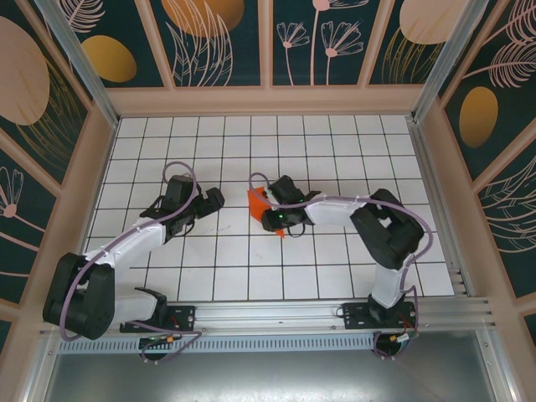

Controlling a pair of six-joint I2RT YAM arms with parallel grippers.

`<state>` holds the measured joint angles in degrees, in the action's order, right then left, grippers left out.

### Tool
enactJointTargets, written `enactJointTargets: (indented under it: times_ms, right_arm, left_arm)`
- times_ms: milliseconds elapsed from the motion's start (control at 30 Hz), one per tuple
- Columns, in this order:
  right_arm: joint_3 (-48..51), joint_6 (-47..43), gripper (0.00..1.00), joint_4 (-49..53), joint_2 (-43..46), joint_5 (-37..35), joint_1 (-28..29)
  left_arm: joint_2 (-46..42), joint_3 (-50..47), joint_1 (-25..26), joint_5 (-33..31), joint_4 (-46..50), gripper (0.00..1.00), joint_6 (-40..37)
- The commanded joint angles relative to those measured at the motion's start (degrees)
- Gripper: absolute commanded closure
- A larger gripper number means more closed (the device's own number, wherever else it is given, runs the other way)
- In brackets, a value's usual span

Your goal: Fold a paper plane with a square sheet of paper (pick it up from the middle)

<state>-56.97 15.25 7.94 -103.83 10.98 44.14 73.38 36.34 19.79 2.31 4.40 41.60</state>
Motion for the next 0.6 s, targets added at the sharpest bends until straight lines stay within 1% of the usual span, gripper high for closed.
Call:
enactJointTargets:
  times_ms: [0, 33, 67, 133, 200, 267, 333, 567]
  right_arm:
    - [3.1, 0.1, 0.71, 0.2, 7.3, 1.1, -0.1]
    - [4.0, 3.1, 0.68, -1.1, 9.8, 0.9, -0.1]
    - [5.2, 6.9, 0.63, -2.7, 12.3, -0.1, -0.1]
    - [8.2, 15.5, 0.57, -6.0, 16.4, -3.1, 0.0]
    - [10.8, 21.6, 0.56, -8.6, 18.2, -5.3, 0.5]
    - [11.4, 24.9, 0.56, -8.4, 18.1, -8.5, 0.9]
    - [11.0, 26.4, 0.57, -7.9, 16.8, -9.2, 0.8]
    - [6.5, 27.1, 0.62, -7.9, 9.5, -5.9, 0.8]
  left_arm:
    - [0.9, -1.1, -0.4, 8.0, -5.4, 0.02, -0.8]
    - [1.1, -1.3, -0.4, 9.0, -6.2, 0.02, -0.4]
    - [1.3, -1.6, -0.4, 10.1, -7.1, 0.02, 0.3]
    - [1.8, -2.3, -0.3, 12.3, -9.2, 0.02, 1.7]
    - [2.5, -3.1, -0.1, 14.6, -11.9, 0.01, 3.9]
    - [3.1, -3.6, 0.5, 15.7, -13.8, 0.01, 6.0]
    - [3.3, -4.0, 1.4, 16.1, -15.4, 0.01, 7.9]
    - [4.8, -4.6, 5.6, 15.2, -19.7, 0.03, 14.6]
